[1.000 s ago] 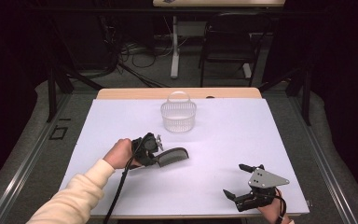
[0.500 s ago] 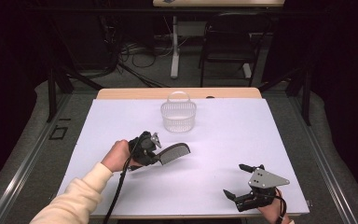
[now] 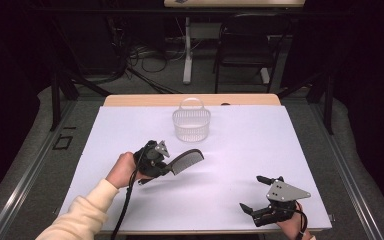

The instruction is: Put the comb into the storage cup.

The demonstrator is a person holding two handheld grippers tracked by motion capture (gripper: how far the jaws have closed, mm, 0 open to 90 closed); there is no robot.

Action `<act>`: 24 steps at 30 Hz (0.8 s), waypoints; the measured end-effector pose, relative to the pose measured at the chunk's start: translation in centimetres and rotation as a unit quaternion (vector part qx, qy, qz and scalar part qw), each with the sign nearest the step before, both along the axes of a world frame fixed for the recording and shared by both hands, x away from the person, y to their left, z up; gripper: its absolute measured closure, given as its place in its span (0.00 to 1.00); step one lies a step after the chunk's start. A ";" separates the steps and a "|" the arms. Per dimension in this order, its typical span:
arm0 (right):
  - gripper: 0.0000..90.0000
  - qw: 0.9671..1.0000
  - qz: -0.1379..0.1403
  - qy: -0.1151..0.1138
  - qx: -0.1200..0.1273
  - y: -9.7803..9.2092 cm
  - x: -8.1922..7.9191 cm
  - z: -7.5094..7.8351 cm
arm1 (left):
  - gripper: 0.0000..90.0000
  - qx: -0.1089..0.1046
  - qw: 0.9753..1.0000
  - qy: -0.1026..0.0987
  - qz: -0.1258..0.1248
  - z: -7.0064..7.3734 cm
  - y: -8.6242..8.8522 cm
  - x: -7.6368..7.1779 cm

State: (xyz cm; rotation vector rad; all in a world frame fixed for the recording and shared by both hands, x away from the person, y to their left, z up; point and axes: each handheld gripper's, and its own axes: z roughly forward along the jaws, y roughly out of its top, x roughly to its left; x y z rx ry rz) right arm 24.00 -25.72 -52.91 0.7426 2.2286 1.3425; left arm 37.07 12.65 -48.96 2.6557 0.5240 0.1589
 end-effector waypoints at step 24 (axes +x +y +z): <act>0.00 1.000 -0.002 -0.002 0.000 0.0 0.0 0.0 | 0.80 -0.077 0.995 -0.022 0.057 -0.2 2.6 -1.0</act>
